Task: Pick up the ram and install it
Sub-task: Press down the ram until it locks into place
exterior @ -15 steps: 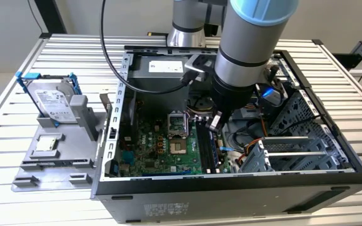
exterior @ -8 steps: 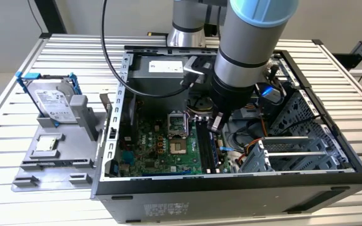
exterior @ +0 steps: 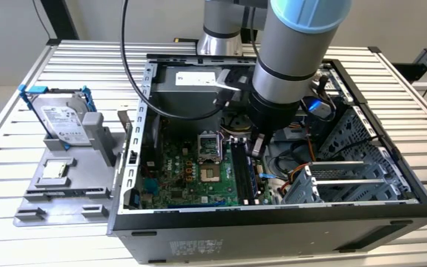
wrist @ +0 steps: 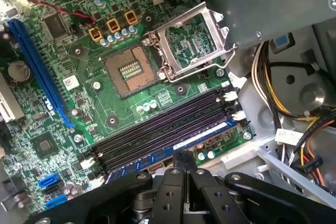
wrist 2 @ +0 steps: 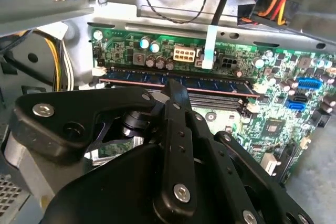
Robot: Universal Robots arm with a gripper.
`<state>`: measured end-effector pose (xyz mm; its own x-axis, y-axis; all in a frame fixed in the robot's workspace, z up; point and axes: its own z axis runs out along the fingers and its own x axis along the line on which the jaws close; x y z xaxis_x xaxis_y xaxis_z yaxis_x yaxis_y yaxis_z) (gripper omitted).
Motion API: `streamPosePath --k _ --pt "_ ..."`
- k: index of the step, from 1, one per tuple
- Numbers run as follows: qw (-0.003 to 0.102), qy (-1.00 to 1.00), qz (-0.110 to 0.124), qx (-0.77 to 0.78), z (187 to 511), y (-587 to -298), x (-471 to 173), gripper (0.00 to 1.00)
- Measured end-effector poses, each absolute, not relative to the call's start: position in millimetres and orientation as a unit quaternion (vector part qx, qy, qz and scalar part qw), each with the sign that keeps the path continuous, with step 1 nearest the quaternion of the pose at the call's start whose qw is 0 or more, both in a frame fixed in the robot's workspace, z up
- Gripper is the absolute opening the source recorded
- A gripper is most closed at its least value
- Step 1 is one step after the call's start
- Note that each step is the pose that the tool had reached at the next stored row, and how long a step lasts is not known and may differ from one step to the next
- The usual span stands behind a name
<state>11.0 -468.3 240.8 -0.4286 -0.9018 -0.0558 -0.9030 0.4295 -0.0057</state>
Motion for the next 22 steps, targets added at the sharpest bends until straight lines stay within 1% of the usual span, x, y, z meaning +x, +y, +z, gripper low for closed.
streamPosePath --k 16,22 --pt "0.027 0.817 0.017 -0.576 240.4 -468.3 10.7 0.00" --pt "0.026 0.785 0.018 -0.619 240.2 -468.4 10.7 0.00"
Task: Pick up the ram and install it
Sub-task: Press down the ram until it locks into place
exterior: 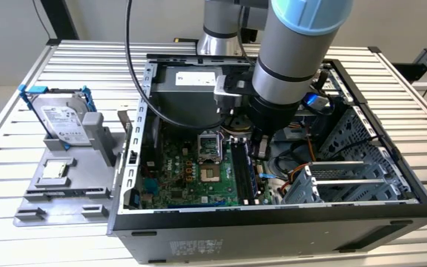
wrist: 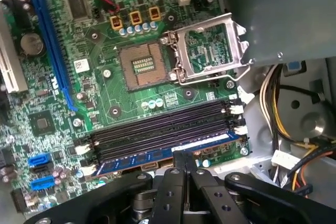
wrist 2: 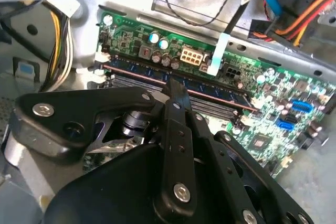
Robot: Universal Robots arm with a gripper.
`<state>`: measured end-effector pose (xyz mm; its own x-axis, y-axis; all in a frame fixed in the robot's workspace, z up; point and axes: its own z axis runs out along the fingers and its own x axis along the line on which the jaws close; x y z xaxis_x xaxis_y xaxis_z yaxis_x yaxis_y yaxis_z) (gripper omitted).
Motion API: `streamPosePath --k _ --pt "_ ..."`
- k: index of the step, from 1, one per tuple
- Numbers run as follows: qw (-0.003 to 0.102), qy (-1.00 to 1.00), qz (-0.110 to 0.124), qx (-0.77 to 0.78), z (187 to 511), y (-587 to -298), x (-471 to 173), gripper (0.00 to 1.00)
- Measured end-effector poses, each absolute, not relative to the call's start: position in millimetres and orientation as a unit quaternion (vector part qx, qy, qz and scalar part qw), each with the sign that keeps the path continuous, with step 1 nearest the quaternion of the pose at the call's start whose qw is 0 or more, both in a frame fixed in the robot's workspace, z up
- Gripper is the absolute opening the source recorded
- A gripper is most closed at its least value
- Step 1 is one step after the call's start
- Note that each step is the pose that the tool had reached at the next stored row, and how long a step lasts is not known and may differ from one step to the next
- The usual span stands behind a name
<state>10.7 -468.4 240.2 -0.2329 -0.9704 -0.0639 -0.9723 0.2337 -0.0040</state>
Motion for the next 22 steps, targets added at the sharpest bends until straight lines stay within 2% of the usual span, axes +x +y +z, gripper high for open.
streamPosePath --k 7,22 --pt "0.028 0.745 0.018 -0.666 240 -468 11 0.00" --pt "0.028 0.743 0.017 -0.668 229 -473 11 0.00"
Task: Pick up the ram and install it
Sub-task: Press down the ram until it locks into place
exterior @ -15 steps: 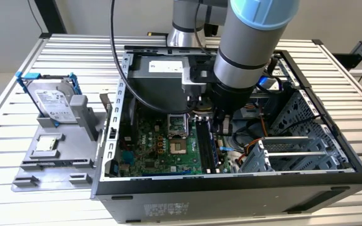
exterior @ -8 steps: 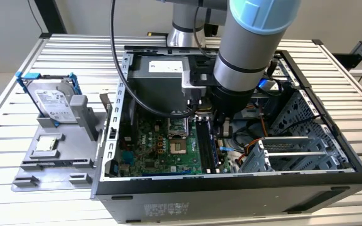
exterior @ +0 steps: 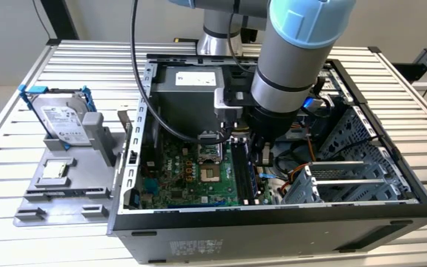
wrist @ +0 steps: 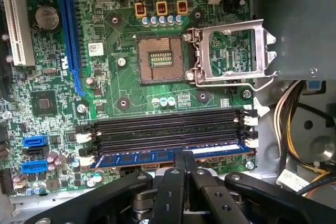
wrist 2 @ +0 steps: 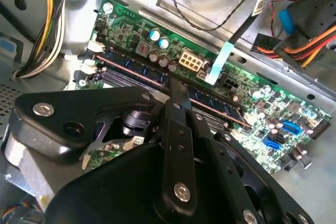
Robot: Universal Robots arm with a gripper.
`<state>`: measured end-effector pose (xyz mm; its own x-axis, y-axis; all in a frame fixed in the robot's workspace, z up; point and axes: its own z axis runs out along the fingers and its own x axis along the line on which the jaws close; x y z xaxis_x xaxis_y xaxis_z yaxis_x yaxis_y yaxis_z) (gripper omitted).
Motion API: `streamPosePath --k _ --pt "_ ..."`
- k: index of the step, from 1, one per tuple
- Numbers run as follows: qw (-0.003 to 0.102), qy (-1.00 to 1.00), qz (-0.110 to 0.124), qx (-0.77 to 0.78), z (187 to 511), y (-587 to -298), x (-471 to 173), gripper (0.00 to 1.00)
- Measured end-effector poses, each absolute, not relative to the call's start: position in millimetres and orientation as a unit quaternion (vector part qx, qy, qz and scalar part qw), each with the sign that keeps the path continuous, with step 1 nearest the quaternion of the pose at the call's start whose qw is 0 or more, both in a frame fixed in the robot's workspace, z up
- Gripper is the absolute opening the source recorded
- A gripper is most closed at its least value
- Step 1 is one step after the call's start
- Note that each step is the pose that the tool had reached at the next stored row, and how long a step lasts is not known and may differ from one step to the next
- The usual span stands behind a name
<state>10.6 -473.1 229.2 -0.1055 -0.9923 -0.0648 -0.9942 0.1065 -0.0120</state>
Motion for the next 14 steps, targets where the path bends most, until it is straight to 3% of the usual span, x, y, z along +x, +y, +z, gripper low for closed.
streamPosePath --k 9,14 --pt "0.026 0.743 0.015 -0.668 215 -473 11 0.00" --pt "0.027 0.743 0.016 -0.668 230 -473 10 0.00"
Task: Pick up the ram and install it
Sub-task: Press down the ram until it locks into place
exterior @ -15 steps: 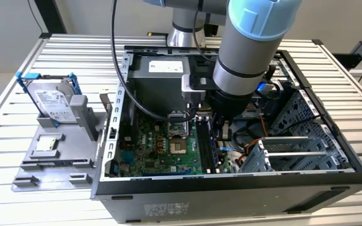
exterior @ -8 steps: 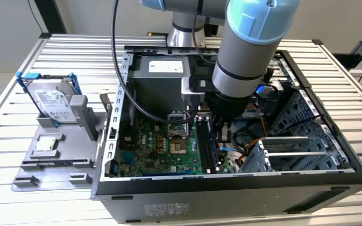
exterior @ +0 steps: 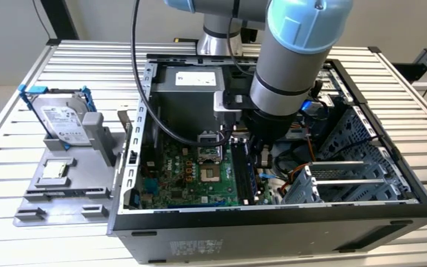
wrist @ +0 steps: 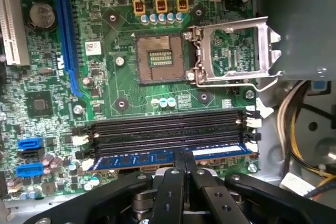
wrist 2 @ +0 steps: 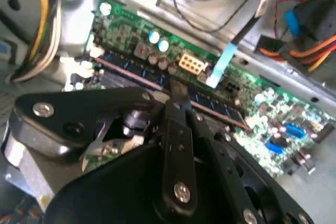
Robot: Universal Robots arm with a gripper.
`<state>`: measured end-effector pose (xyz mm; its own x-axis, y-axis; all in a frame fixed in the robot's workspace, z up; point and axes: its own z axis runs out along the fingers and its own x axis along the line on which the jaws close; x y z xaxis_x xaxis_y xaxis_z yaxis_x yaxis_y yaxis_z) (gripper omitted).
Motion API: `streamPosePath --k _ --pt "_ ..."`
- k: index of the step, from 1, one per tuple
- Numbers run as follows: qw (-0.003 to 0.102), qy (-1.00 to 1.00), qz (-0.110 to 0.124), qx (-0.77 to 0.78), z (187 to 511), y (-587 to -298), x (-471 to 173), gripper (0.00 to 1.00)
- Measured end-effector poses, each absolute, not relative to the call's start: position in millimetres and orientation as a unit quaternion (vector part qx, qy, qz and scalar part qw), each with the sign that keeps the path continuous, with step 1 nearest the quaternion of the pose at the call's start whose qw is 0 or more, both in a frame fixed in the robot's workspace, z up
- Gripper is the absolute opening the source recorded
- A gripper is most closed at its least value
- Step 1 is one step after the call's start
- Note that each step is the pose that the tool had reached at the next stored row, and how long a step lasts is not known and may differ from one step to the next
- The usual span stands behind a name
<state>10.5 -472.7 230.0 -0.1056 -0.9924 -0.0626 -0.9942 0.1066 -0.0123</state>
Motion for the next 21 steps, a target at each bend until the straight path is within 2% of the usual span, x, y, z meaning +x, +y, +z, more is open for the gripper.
streamPosePath --k 13,21 --pt "0.027 0.743 0.016 -0.668 289 -473 11 0.00" --pt "0.027 0.743 0.016 -0.668 292 -473 10 0.00"
